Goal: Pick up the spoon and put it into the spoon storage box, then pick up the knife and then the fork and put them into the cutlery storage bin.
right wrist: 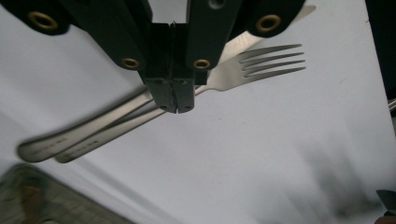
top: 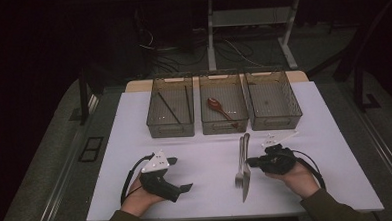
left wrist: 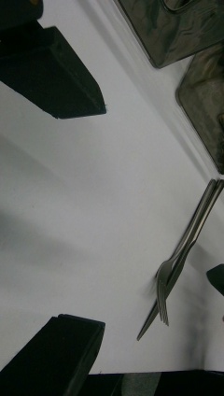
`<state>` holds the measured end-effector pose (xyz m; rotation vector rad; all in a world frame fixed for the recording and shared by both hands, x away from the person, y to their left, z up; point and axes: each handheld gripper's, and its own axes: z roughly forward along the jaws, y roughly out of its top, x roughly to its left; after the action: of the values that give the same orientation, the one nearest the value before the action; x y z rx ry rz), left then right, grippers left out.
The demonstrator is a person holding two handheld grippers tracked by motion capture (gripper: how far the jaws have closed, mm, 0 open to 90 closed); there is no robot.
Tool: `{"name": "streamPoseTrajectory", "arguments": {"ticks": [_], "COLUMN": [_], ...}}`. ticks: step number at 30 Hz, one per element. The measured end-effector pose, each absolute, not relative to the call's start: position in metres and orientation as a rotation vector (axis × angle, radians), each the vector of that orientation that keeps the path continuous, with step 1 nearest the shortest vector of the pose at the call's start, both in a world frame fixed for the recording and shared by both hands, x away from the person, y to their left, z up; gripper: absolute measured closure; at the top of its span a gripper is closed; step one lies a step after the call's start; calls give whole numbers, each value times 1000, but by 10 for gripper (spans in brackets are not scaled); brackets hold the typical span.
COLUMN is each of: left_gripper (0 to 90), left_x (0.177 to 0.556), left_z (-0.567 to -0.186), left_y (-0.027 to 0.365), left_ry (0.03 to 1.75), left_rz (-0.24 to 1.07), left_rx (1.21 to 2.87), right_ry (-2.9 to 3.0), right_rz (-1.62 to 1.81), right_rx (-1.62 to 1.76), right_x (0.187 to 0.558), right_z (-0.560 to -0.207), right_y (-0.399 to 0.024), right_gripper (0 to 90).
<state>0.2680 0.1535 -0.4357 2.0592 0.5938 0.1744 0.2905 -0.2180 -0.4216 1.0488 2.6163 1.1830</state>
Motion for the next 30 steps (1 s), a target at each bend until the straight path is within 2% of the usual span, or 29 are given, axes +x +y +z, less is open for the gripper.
{"name": "streamPoseTrajectory", "arguments": {"ticks": [13, 30], "left_gripper": [0, 0], "left_x": [268, 268], "left_z": [-435, -435], "left_y": [154, 153], "left_ry": [592, 590], "left_rz": [175, 176], "left_rx": [2061, 2063], "right_ry": [2694, 2713], "right_rz": [1093, 1003], "right_rx": [978, 934], "right_x": [289, 285], "right_z": [-436, -440], "right_y": [-191, -183], "right_gripper": [900, 900]}}
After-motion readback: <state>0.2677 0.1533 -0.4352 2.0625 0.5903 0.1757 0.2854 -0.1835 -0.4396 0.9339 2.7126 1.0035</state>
